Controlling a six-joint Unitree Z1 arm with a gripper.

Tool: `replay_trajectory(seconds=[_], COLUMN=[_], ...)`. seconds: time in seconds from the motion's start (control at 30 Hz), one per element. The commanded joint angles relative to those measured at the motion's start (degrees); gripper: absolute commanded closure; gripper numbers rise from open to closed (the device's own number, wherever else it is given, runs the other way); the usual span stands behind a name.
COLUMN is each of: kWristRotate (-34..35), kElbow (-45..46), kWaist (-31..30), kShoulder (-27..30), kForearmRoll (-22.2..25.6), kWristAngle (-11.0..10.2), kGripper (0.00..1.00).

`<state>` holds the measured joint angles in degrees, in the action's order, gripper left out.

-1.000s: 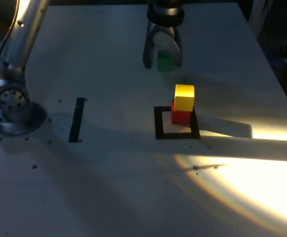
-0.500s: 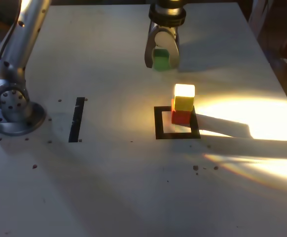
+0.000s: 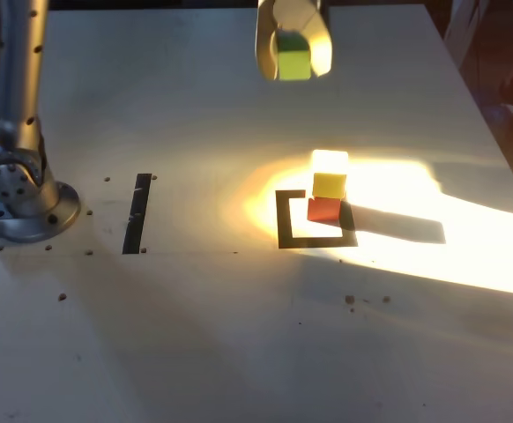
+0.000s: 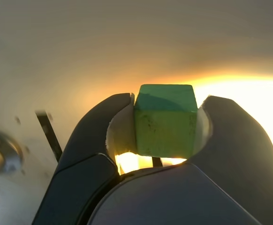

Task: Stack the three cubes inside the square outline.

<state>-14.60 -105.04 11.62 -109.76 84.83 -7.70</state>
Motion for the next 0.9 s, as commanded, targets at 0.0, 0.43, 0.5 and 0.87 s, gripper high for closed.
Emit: replay_trajectory(seconds=[0.0,0.43,0.5,0.87], kWristRotate=[2.88,16.06,16.82,16.78], kElbow=[-2.2,-5.35,-4.99,-4.49], kWaist=[-3.93,-20.39,-20.81,-20.78], kShoulder=[0.28,-3.61,-4.55,-9.39], kForearmRoll=[4.42,7.2,6.99,4.45], kWristAngle=[0.44,3.18,2.93,2.47], kGripper=[0.75,0.75,0.75,0.75])
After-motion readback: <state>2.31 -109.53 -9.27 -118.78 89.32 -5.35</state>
